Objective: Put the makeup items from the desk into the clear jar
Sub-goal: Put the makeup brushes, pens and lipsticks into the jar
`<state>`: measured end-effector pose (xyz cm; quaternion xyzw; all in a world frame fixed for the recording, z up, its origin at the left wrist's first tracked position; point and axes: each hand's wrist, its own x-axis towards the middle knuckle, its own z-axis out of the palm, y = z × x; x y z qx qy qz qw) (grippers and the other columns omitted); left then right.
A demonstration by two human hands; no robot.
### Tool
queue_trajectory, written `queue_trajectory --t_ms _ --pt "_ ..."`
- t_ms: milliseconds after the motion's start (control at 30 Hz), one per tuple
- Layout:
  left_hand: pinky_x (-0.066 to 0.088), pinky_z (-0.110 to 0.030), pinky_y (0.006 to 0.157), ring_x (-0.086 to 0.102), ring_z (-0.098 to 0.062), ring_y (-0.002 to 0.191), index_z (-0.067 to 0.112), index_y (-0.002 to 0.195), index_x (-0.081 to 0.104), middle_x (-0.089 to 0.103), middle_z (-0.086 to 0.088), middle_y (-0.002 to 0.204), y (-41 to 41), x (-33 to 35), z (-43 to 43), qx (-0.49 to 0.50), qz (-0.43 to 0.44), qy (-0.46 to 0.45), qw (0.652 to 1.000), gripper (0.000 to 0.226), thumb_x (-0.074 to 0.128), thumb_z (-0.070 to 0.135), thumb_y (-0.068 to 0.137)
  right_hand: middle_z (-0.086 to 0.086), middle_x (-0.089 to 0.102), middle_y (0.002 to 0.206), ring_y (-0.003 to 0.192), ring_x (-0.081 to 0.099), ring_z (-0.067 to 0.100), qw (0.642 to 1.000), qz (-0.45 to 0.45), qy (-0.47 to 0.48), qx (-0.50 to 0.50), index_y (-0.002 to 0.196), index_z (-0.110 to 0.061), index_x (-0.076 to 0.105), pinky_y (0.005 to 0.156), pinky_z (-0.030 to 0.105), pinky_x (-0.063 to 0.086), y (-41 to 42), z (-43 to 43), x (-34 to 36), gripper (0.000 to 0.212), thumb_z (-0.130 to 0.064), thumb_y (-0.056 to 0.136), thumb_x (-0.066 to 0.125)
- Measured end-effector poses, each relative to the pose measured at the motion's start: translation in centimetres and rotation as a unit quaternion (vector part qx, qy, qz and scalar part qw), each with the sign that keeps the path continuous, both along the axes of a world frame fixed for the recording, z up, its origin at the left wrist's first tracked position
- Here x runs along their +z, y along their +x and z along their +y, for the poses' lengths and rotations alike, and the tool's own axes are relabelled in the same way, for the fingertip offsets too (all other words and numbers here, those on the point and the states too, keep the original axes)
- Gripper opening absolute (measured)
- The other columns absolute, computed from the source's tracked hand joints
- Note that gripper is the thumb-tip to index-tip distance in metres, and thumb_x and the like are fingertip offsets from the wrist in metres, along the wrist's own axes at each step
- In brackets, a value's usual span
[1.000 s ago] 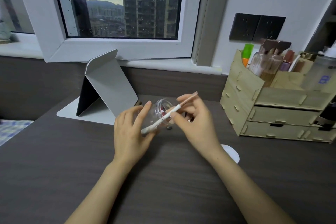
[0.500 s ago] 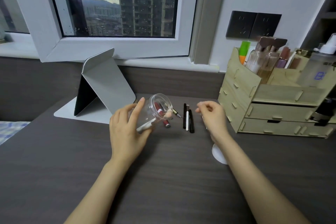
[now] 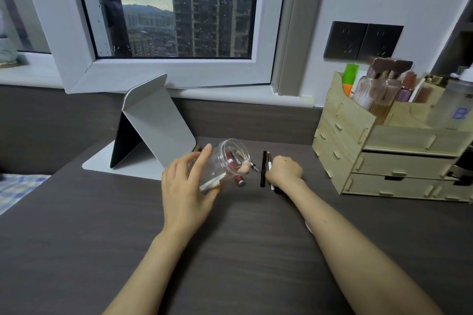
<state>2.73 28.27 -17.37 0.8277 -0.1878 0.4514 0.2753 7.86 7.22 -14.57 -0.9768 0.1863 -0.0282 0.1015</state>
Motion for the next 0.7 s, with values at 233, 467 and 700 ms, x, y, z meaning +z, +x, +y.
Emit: queue_trajectory --t_ms 233,467,700 --pt "0.036 -0.034 0.084 0.048 -0.022 0.096 0.021 0.134 0.043 0.060 -0.009 0.110 -0.2 0.1 0.2 -0.002 0.009 -0.003 1.000 0.072 0.066 0.033 0.068 0.009 0.059 0.077 0.076 0.058 0.030 0.983 -0.072 0.158 -0.060 0.075 -0.005 0.054 0.056 0.026 0.037 0.0 -0.8 0.2 0.017 -0.017 0.087 0.051" --pt "0.038 -0.037 0.084 0.050 -0.024 0.098 0.025 0.135 0.040 0.059 -0.008 0.108 -0.2 0.1 -0.2 -0.005 0.011 0.004 1.000 0.073 0.067 0.033 0.067 0.003 0.052 0.044 0.037 0.053 0.011 0.705 -0.315 0.635 0.022 0.063 -0.003 0.051 0.040 0.019 0.046 -7.4 0.6 6.1 0.027 0.001 0.089 0.043" --pt "0.037 -0.035 0.084 0.050 -0.024 0.098 0.023 0.134 0.042 0.059 -0.009 0.110 -0.6 0.0 -0.5 -0.020 -0.011 0.009 1.000 0.072 0.071 0.034 0.070 0.016 0.070 0.077 0.062 0.066 0.016 0.780 -0.313 0.488 0.237 0.077 -0.014 0.060 0.053 0.023 0.051 -12.0 4.4 6.2 0.012 -0.003 0.082 0.061"
